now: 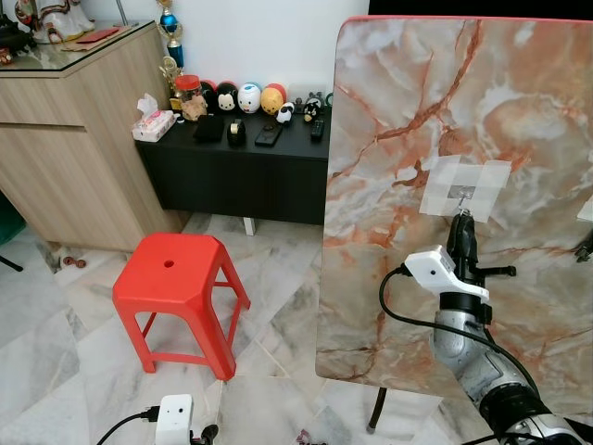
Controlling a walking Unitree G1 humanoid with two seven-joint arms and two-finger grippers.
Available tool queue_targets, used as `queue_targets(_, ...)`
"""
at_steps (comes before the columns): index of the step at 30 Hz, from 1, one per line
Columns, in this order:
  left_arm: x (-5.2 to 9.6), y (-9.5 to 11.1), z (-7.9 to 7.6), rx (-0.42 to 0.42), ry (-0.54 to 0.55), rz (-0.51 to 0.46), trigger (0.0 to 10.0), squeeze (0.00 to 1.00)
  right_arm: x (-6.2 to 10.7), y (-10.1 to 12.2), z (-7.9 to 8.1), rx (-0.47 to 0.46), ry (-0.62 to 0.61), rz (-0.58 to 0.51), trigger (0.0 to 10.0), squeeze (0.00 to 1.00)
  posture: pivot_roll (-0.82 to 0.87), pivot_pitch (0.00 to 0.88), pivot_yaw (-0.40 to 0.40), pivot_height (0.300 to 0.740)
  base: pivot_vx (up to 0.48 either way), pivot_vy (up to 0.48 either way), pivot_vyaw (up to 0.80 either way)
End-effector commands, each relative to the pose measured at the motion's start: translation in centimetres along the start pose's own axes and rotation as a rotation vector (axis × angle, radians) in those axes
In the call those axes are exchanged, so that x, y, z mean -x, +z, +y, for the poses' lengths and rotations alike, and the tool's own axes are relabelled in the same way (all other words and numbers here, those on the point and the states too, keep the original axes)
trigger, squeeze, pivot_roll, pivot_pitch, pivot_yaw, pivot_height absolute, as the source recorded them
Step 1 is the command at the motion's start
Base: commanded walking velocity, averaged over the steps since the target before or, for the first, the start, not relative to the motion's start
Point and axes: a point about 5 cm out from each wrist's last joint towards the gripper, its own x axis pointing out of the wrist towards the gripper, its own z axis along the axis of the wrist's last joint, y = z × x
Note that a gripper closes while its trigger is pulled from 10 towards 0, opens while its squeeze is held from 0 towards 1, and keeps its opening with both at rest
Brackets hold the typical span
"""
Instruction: Hang keys on a hook
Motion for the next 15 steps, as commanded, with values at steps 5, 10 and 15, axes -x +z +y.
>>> queue_targets(5,0.16,-0.49,0.37,-0.001,0.009,0.021,10.0,0.00,-0.73,0.26,-0.09,0.009,0.012,0.006,10.0,0.00,-0.01,0.000,0.031,0.740,0.000,0.000,0.00)
queue_targets(10,0.15,-0.55,0.25,0.001,0.008,0.024,10.0,0.00,-0.90,-0.17,-0.29,0.015,0.012,0.028,10.0,0.00,-0.01,0.000,0.028,0.740,0.000,0.000,0.00)
queue_targets(15,0.18,-0.69,0.21,0.003,0.008,0.028,10.0,0.00,-0.91,-0.12,-0.32,0.016,0.019,0.021,10.0,0.00,-0.01,0.000,0.026,0.740,0.000,0.000,0.00)
